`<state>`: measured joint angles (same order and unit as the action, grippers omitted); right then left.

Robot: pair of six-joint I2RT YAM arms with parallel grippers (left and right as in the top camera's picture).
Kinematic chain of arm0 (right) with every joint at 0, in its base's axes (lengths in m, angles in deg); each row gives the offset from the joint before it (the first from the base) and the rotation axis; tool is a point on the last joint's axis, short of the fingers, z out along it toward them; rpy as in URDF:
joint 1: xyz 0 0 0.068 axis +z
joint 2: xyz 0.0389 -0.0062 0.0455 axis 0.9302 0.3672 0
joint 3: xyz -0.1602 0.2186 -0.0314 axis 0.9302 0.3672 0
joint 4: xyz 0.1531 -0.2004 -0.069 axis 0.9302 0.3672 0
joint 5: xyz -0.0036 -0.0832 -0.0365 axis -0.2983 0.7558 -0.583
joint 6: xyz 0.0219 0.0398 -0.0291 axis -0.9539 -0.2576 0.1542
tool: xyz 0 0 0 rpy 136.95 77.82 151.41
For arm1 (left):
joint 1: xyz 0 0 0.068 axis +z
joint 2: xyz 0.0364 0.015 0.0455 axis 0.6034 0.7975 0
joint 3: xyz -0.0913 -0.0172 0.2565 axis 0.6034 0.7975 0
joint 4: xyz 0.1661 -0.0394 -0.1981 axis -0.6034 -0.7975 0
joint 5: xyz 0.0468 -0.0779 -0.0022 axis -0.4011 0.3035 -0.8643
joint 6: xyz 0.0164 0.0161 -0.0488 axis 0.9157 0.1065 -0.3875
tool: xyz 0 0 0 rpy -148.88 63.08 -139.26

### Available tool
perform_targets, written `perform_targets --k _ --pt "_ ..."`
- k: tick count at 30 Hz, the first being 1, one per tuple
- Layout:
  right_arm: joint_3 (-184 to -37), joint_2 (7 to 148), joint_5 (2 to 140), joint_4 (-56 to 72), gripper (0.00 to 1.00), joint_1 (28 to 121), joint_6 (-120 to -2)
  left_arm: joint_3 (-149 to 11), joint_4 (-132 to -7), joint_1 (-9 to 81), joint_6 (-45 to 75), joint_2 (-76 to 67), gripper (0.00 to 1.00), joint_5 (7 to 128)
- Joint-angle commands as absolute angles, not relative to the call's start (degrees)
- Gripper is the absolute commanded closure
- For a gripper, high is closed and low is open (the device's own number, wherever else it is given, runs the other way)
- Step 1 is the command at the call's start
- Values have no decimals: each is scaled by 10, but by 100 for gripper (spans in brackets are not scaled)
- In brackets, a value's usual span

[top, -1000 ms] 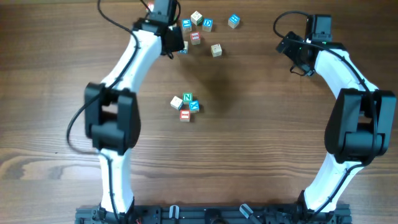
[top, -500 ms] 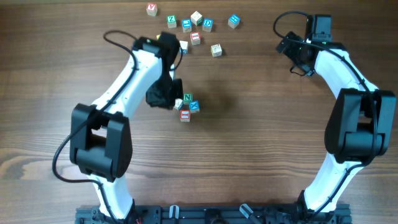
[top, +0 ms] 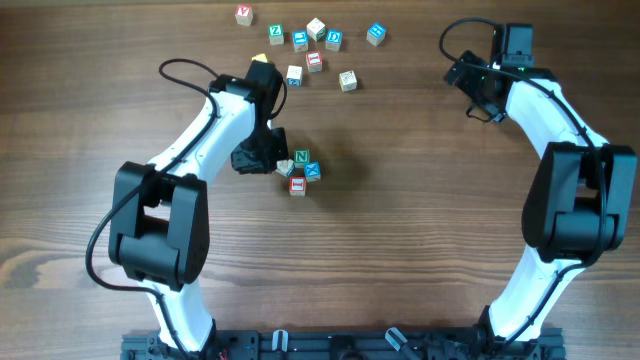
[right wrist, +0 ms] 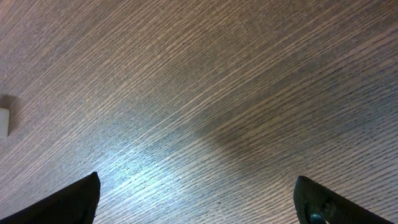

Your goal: Form a circle

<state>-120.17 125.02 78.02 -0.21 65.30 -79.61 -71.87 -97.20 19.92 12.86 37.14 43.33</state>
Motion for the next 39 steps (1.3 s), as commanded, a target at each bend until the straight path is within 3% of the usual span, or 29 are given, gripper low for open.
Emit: perform_targets --k 1,29,39 --pt "-1200 1260 786 -3 0 654 -789 -695 -955 200 115 370 94 425" --pt "-1200 1260 786 -3 0 654 -789 -670 -864 200 86 370 91 421" --pt "-1200 1260 786 -3 0 654 -789 -701 -922 213 87 365 93 380"
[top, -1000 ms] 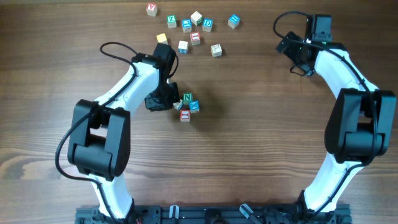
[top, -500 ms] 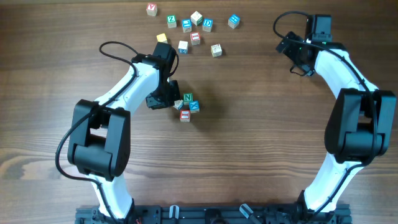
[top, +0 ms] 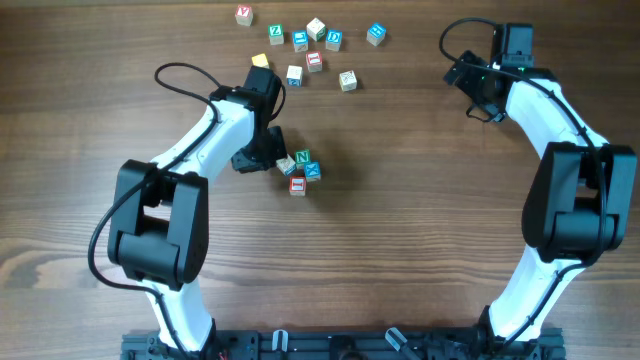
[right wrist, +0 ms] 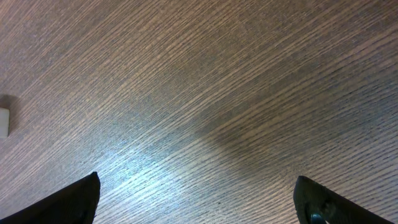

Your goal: Form a circle

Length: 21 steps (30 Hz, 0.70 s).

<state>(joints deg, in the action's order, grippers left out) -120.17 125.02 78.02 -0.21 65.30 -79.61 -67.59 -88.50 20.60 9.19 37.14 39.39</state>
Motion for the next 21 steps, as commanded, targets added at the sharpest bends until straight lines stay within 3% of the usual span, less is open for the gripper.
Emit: perform_targets --k 1,5,10,15,21 --pt "-1200 1260 786 -3 0 654 -789 -707 -942 212 87 359 93 386" --pt "-1200 1260 786 -3 0 654 -789 -708 -996 196 93 334 96 420" --pt "-1200 1260 786 -3 0 654 -789 -708 -979 154 80 334 96 429" --pt "-1200 1260 786 -3 0 654 -788 -707 -975 114 0 334 95 326" --pt "-1200 1260 786 -3 0 654 -789 -680 -978 111 -30 334 94 322"
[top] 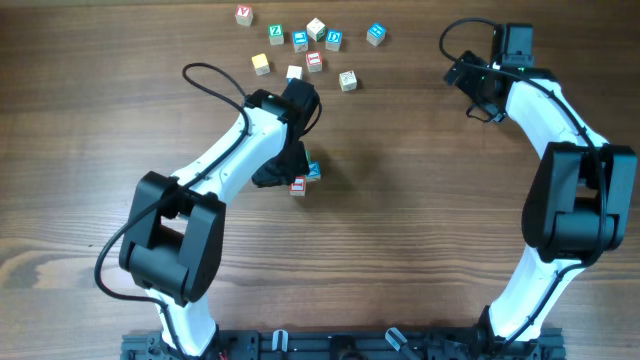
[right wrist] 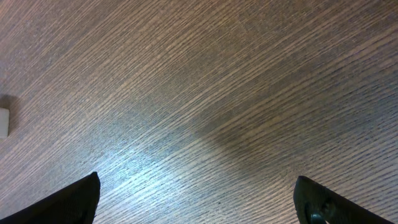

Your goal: Form a circle

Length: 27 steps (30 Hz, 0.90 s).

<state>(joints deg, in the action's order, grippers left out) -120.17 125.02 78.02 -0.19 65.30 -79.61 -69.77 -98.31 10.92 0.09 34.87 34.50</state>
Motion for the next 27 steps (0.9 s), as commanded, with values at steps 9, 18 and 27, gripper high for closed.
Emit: perform_targets --k 9,18,27 --pt "-1200 1260 786 -3 0 654 -789 -623 -883 109 -30 334 95 349" --pt "-1200 1260 786 -3 0 654 -788 -623 -887 91 -30 334 95 372" --pt "-1200 1260 786 -3 0 654 -789 -623 -888 88 -30 334 95 389"
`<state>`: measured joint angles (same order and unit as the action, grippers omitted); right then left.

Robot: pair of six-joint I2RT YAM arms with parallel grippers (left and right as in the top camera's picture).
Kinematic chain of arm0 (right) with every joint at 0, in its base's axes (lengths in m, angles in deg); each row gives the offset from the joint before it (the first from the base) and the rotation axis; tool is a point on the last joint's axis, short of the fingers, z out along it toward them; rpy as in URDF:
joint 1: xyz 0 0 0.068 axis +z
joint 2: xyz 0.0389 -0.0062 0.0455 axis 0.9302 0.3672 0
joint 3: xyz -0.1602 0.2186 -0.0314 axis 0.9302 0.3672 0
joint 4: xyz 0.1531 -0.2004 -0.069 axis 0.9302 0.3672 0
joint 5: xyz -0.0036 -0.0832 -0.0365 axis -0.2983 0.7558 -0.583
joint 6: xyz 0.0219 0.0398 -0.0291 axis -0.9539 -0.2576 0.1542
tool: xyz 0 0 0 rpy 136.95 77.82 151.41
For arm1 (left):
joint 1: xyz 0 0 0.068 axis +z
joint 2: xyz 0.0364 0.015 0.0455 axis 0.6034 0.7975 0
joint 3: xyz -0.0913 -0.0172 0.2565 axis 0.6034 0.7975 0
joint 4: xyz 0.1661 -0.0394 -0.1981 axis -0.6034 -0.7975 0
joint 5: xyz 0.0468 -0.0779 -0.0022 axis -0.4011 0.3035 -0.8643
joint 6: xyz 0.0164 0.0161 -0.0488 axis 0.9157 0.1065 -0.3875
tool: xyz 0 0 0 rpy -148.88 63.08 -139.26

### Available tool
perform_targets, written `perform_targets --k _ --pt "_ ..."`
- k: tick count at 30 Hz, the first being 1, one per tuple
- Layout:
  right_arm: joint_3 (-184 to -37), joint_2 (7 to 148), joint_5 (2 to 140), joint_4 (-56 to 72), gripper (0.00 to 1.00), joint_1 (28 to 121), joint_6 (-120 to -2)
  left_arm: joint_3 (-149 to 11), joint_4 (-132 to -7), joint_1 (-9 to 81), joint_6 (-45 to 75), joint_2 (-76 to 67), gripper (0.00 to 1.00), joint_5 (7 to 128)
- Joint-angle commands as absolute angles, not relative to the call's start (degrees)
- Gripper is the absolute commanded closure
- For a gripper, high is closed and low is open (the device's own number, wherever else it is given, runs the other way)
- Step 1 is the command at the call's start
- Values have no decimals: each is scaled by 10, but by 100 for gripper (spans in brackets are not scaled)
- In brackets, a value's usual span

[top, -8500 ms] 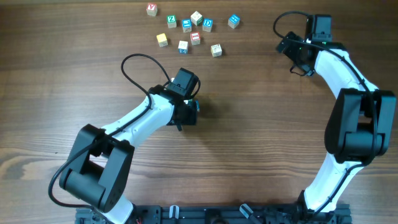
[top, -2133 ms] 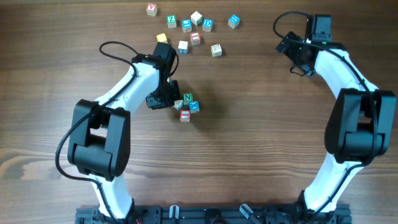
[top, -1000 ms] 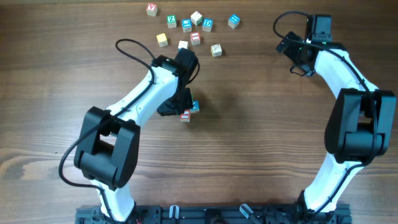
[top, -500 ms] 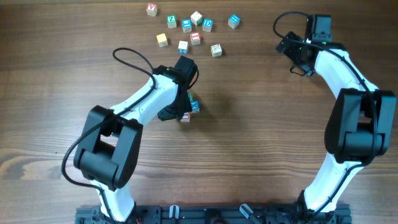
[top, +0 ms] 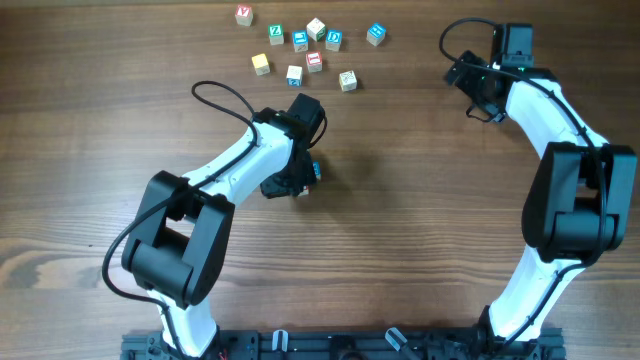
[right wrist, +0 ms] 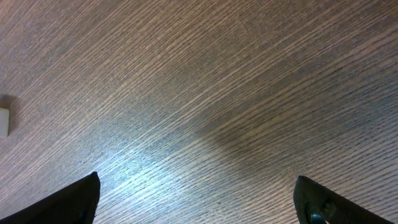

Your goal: Form a circle

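Small lettered cubes are the task's things. Several lie loose at the table's far edge, among them a yellow cube (top: 261, 64), a white cube (top: 294, 74) and a beige cube (top: 347, 80). My left gripper (top: 290, 183) is down over a small cluster at mid-table; only a blue cube (top: 315, 170) shows beside it, the others are hidden under the wrist. Its jaws cannot be made out from overhead. My right gripper (right wrist: 196, 205) hangs wide open over bare wood at the far right (top: 478, 85), holding nothing.
The right wrist view shows only wood grain and the edge of a white cube (right wrist: 3, 122) at the left border. A black cable (top: 215, 92) loops off the left arm. The wooden table (top: 420, 220) runs between the two arms.
The left wrist has shifted a little right and toward the front over the cluster. The red cube that showed at its lower edge is now almost covered. The right arm is unchanged.
The left gripper first stood just left of a cluster of several cubes: beige, green, blue, red. It was still there a moment later. Then the arm lay across the cluster with only red and blue showing, and now only blue. The right arm never moved.
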<state>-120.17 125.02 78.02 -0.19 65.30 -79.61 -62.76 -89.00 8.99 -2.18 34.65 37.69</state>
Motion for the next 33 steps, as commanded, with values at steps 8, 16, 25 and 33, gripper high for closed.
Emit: perform_targets --k 8,16,25,33 --pt "-1200 1260 786 -3 0 654 -789 -623 -888 88 -30 334 96 400" --pt "-1200 1260 786 -3 0 654 -788 -635 -920 93 -10 326 96 383" --pt "-1200 1260 786 -3 0 654 -789 -973 -1027 162 69 289 96 282" --pt "-1200 1260 786 -3 0 654 -789 -1019 -889 166 107 341 96 314"
